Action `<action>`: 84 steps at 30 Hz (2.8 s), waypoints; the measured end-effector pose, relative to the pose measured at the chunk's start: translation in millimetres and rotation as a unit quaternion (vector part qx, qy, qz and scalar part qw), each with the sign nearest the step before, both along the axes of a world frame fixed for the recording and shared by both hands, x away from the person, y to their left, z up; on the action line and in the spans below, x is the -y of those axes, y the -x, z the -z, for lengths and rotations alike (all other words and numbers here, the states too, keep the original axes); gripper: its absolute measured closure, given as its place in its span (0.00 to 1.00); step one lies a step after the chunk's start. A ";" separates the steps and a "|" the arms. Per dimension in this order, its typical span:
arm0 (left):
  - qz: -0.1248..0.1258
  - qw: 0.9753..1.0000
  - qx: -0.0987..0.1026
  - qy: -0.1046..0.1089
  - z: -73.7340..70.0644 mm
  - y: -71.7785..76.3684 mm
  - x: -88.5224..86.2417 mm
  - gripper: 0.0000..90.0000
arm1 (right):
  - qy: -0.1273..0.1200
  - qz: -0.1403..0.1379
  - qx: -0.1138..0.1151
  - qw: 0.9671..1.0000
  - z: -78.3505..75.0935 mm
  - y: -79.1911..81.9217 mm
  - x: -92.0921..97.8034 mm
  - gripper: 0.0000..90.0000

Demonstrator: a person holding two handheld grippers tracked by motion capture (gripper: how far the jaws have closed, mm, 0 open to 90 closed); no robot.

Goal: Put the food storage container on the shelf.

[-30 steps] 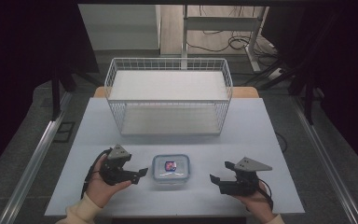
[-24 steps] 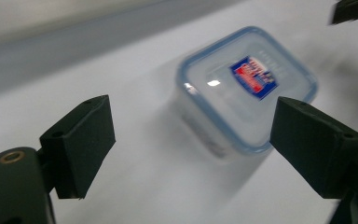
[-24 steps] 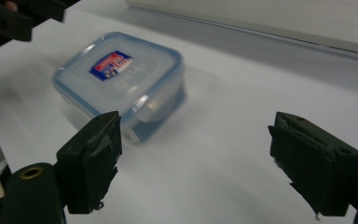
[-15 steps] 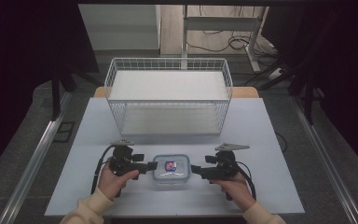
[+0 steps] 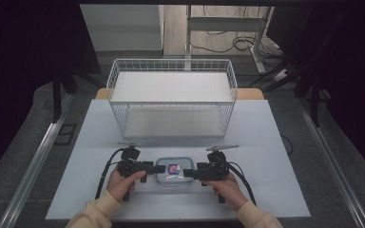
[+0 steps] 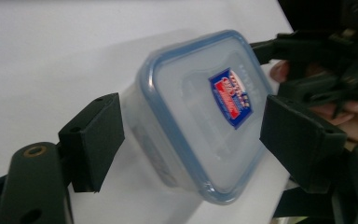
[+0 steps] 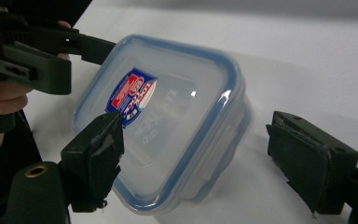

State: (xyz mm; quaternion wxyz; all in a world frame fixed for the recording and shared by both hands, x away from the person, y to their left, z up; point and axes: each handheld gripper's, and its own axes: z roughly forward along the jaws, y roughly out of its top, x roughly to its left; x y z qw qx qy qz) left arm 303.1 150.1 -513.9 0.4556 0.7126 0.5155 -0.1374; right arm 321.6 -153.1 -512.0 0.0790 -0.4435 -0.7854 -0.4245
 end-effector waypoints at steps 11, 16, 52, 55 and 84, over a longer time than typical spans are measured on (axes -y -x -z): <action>0.014 1.000 -0.009 -0.024 10.5 3.2 5.5 0.29 | -0.005 -0.004 -0.015 1.000 5.9 0.6 -3.4 0.25; 0.015 0.999 -0.034 0.016 19.0 4.0 1.8 0.39 | -0.012 -0.009 -0.022 1.000 6.1 3.0 -5.3 0.31; -0.018 0.999 0.032 -0.014 2.6 26.3 6.3 0.53 | -0.027 0.027 0.010 0.999 -5.1 23.7 3.0 0.52; -0.019 0.999 0.036 -0.020 0.9 26.4 7.5 0.53 | -0.021 0.028 0.021 0.999 -6.8 24.4 1.6 0.52; -0.021 0.999 0.034 -0.014 -9.5 12.0 7.7 0.54 | -0.028 0.029 -0.001 0.999 -18.0 4.4 3.8 0.52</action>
